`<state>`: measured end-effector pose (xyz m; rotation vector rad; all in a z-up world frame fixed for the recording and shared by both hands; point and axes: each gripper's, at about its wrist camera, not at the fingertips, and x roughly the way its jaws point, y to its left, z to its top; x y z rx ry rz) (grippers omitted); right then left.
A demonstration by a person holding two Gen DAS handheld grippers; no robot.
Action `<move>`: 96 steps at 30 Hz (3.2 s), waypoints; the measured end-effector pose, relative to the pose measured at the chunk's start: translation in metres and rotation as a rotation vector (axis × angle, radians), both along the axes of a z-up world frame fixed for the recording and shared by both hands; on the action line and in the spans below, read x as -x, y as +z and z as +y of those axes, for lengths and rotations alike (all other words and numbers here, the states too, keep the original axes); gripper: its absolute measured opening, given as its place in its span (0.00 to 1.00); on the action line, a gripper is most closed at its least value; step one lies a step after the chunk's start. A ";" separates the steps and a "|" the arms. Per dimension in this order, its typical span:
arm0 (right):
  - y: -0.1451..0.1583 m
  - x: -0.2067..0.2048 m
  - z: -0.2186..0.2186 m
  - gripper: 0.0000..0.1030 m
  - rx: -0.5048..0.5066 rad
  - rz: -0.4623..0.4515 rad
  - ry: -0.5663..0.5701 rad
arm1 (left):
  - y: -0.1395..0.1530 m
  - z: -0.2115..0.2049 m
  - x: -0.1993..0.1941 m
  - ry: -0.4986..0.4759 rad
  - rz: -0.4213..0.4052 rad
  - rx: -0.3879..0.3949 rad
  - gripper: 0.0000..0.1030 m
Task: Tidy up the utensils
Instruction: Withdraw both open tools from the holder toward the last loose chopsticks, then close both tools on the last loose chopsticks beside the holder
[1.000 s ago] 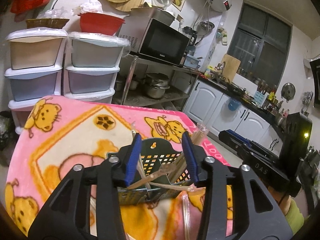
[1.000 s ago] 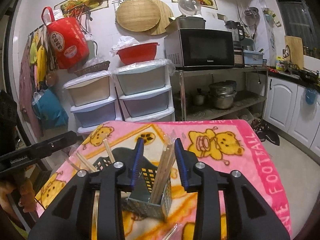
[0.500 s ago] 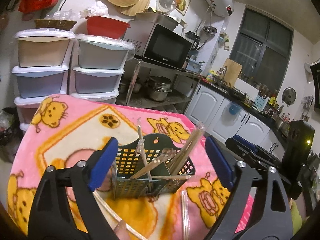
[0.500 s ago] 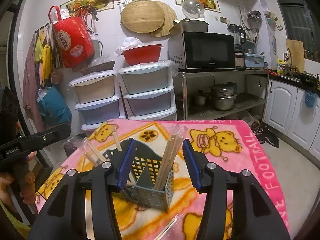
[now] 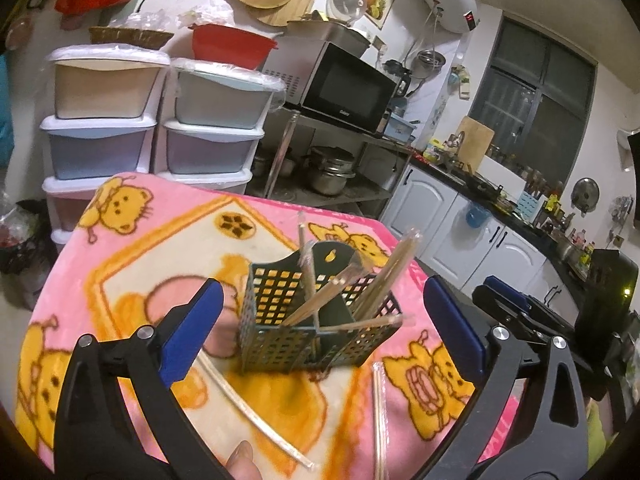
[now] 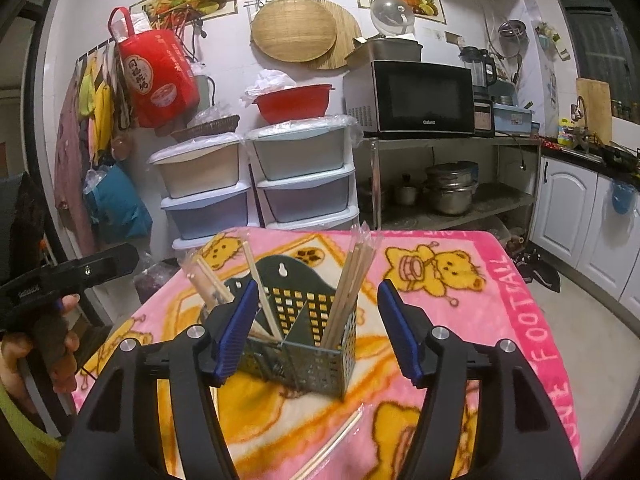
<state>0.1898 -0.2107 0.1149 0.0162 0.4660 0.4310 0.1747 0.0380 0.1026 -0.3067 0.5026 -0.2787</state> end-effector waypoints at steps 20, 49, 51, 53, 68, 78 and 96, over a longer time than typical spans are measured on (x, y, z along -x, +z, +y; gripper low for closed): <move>-0.040 0.015 0.003 0.60 0.022 0.109 0.017 | -0.051 0.016 0.018 0.052 0.124 -0.037 0.90; -0.113 -0.018 -0.003 0.60 0.074 0.320 -0.007 | -0.137 0.040 -0.021 0.087 0.361 -0.025 0.69; -0.123 -0.029 -0.006 0.60 0.079 0.355 -0.009 | -0.140 0.043 -0.029 0.090 0.375 -0.011 0.62; -0.133 -0.038 -0.007 0.57 0.079 0.391 -0.013 | -0.142 0.045 -0.036 0.087 0.386 0.004 0.58; -0.166 -0.074 -0.002 0.50 0.067 0.498 -0.022 | -0.167 0.062 -0.089 0.133 0.496 0.116 0.42; -0.177 -0.088 -0.006 0.38 0.055 0.542 -0.050 | -0.176 0.067 -0.111 0.177 0.520 0.108 0.27; -0.158 -0.070 -0.015 0.06 0.025 0.485 -0.036 | -0.173 0.084 -0.103 0.189 0.488 0.159 0.05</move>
